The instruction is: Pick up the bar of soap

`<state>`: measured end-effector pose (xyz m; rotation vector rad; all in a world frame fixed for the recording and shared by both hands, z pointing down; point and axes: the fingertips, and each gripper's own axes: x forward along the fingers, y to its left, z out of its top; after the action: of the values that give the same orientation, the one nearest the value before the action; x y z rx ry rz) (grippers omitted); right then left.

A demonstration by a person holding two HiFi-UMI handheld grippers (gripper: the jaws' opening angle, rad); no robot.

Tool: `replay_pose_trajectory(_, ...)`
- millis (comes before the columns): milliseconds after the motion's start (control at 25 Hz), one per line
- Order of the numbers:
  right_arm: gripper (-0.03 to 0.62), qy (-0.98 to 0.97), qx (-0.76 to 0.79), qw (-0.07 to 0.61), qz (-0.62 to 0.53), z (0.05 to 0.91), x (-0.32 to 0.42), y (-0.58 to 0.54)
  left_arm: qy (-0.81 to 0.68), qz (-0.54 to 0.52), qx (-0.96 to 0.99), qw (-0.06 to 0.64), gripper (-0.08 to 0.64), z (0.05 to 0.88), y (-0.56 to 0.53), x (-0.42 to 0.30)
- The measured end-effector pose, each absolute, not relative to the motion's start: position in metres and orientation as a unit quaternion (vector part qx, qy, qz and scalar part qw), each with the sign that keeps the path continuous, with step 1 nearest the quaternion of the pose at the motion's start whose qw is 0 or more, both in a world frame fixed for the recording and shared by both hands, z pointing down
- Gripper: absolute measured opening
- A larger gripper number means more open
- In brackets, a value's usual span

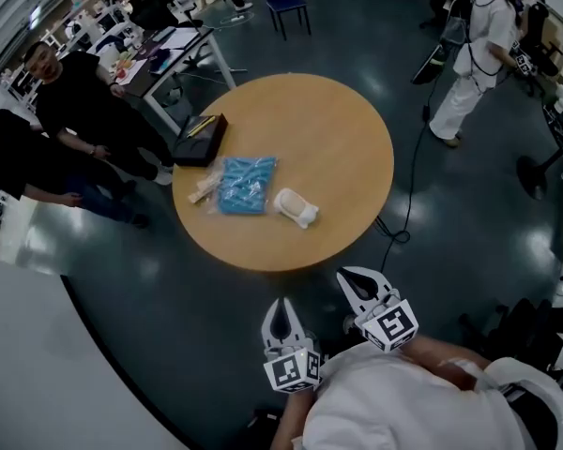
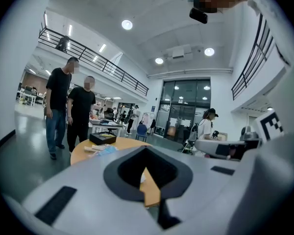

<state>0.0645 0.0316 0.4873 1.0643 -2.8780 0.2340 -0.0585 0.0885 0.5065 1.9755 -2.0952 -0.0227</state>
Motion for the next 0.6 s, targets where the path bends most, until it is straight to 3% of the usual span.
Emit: replay_pose_trajectory(600, 0.015, -0.928, 0.359, 0.038, 0.087, 0.506, 0.031, -0.059, -0.709, -0.015, 0.692, 0.136, 0.006, 0.523, 0.001, -0.098)
